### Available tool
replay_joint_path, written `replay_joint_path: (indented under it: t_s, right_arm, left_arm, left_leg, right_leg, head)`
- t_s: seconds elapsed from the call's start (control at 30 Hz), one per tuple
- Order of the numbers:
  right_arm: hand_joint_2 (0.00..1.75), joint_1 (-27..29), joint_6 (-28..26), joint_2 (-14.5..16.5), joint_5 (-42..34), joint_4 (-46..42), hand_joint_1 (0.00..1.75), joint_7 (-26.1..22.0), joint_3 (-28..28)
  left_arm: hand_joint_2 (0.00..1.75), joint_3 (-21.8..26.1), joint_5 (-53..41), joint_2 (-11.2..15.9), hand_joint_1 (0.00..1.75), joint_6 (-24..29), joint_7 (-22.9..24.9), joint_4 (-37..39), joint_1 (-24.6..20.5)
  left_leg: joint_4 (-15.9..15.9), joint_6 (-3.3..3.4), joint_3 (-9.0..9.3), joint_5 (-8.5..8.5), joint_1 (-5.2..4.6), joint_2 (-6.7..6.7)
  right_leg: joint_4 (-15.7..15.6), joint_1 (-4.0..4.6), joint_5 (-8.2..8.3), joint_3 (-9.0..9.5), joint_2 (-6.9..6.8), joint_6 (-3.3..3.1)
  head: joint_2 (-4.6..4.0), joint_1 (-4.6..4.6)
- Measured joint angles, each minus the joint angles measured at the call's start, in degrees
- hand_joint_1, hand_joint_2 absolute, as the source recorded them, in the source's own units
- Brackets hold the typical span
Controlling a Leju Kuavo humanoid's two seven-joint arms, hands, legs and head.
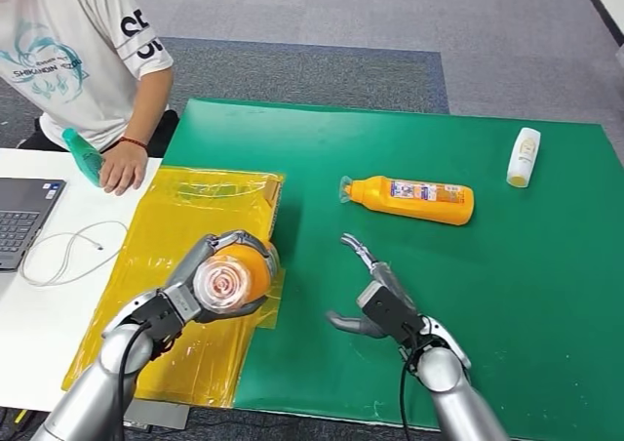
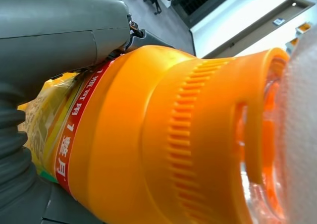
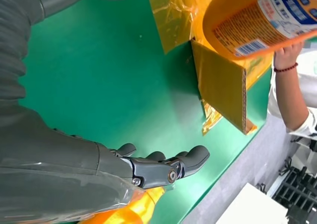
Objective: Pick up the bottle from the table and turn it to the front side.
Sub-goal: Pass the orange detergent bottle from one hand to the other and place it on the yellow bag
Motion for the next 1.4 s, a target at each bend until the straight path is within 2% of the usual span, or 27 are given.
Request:
replay_joint_path:
  t_s: [0.2,0.3,0.4,0.6,0.73,0.9,1.13,1.27,1.4]
  right_arm:
    - [1.75,-0.1,0.0,0.3,0.0,0.0,0.0,-0.1,-0.8]
    - [1.75,-0.5,0.1,0.3,0.0,0.1,0.0,-0.2,-1.0]
    - [1.75,-1.6,0.4,0.3,-0.1,0.6,0.0,-0.5,-1.1]
    - [1.75,-4.5,0.7,0.8,-0.8,3.5,0.0,-1.7,-1.0]
    - [1.75,-5.9,0.8,1.1,-1.3,5.5,0.0,-2.1,-0.9]
    - [1.75,-7.3,0.8,1.3,-2.0,7.3,0.0,-2.3,-0.3]
    - [1.75,-9.0,0.9,1.4,-3.6,10.2,0.0,-2.4,1.2]
    - [1.75,-10.3,0.7,1.7,-4.7,11.8,0.0,-2.5,2.1]
    - [1.75,-10.8,-0.4,2.3,-5.7,12.3,0.0,-3.3,2.4]
  left_arm:
    - [1.75,-0.3,1.0,1.4,1.75,-0.6,1.0,0.9,-2.2]
    - [1.75,-0.5,4.3,3.0,1.75,-2.9,3.6,2.4,-4.9]
    - [1.75,-0.1,11.0,6.1,1.75,-8.1,7.5,6.3,-10.9]
    - [1.75,0.0,21.1,13.2,1.75,-18.0,13.6,17.5,-26.6]
    - [1.75,-1.2,25.8,16.7,1.75,-22.2,16.0,22.4,-33.5]
    - [1.75,-4.1,30.7,20.0,1.75,-26.0,17.7,25.3,-37.6]
    - [1.75,-11.5,45.0,27.2,1.75,-31.7,21.9,26.0,-43.4]
    - [1.75,-15.7,56.9,30.1,1.75,-32.7,22.3,26.0,-44.1]
    - [1.75,-18.5,59.9,31.5,1.75,-31.7,21.6,25.5,-42.2]
  left_leg:
    - [0.0,-0.01,0.0,0.01,0.0,0.0]
    - [0.0,-0.03,-0.01,0.04,0.01,0.0]
    - [0.0,-0.12,-0.02,0.13,0.03,0.01]
    - [0.0,-0.31,-0.1,0.37,0.17,0.05]
    - [0.0,-0.34,-0.11,0.39,0.19,0.05]
    - [0.0,-0.34,-0.24,0.39,0.19,0.05]
    - [0.0,-0.36,-0.36,0.4,0.2,0.06]
    - [0.0,-0.38,-0.39,0.41,0.21,0.05]
    - [0.0,-0.38,-0.39,0.41,0.2,0.05]
  right_leg:
    - [0.0,0.0,0.01,-0.01,0.0,-0.01]
    - [0.0,0.0,0.02,-0.03,0.0,-0.02]
    - [0.0,0.02,0.09,-0.07,0.01,-0.12]
    - [0.1,0.15,0.32,-0.23,0.05,-0.33]
    - [0.1,0.17,0.33,-0.23,0.06,-0.33]
    - [0.1,0.17,0.34,-0.34,0.1,-0.32]
    - [0.1,0.2,0.34,-0.48,0.1,-0.33]
    - [0.1,0.21,0.34,-0.5,0.11,-0.33]
    - [0.1,0.2,0.34,-0.5,0.1,-0.33]
  head:
    - [-0.01,-0.01]
    - [-0.01,0.0]
    - [0.01,0.01]
    - [-0.01,-0.01]
    - [-0.01,-0.02]
    - [0.0,-0.01]
    - [0.0,-0.02]
    - [0.0,-0.02]
    - [-0.01,-0.02]
